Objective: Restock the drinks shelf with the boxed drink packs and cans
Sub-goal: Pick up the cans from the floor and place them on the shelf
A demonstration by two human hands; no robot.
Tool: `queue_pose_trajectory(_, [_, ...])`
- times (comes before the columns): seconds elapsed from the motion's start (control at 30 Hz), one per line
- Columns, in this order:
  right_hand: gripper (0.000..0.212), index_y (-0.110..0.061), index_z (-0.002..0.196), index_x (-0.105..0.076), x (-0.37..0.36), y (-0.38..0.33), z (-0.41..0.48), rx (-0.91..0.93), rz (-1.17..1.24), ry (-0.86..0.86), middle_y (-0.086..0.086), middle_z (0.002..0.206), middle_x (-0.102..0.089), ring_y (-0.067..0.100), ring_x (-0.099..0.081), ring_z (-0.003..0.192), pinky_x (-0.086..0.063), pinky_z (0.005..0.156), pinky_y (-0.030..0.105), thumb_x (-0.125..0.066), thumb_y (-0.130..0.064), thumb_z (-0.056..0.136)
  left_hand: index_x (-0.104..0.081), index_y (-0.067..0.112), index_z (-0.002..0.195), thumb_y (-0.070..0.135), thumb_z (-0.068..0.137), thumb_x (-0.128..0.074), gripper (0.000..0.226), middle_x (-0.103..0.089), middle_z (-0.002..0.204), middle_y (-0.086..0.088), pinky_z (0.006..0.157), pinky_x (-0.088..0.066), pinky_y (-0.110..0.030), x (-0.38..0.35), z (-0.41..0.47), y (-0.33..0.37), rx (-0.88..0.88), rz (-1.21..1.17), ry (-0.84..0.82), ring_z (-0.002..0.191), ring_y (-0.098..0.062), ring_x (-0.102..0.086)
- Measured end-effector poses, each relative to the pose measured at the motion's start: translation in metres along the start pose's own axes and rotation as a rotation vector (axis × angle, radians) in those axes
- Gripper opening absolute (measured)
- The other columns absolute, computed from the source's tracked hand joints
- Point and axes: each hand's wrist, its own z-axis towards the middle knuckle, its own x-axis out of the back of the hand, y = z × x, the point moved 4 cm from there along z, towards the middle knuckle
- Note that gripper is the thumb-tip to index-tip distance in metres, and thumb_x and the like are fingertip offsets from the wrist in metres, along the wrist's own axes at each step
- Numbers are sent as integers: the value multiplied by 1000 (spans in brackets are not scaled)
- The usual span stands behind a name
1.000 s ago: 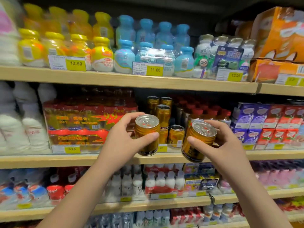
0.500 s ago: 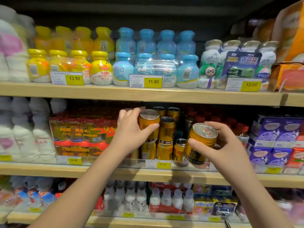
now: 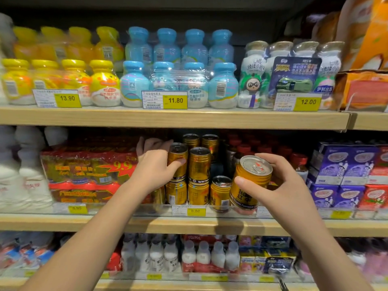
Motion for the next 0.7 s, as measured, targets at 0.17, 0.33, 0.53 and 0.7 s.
queue_pose_trajectory(0.17, [59, -56, 114, -57, -2, 1, 5, 5, 7, 3, -28, 113, -66, -10, -62, 103, -51, 81, 19, -84, -61, 62, -50, 19, 143, 67, 85, -37, 76, -61, 131, -7, 121, 5, -52, -3, 1, -1, -44, 100, -9, 138, -24, -34])
queue_pose_trajectory(0.33, [59, -55, 114, -57, -5, 2, 7, 14, 7, 0, -28, 113, -66, -12, -61, 104, -49, 76, 15, -84, -60, 62, -51, 16, 141, 62, 94, -45, 66, -59, 129, -8, 121, 7, -55, -6, 3, -1, -55, 191, -40, 138, -25, -33])
queue_pose_trajectory(0.53, [60, -58, 114, -54, -10, 2, 12, 15, -5, -15, -31, 112, -64, -21, -58, 100, -48, 70, 11, -83, -61, 61, -53, 19, 139, 57, 93, -53, 60, -59, 133, -6, 121, 4, -56, -8, 2, -5, -59, 174, -15, 138, -26, -34])
queue_pose_trajectory(0.7, [66, -49, 124, -57, -12, 6, 22, 16, -18, -4, -26, 118, -65, -3, -61, 112, -53, 89, 26, -85, -58, 65, -47, 24, 144, 59, 89, -58, 67, -55, 139, -5, 122, 0, -55, -1, -3, -3, -42, 94, 6, 139, -26, -32])
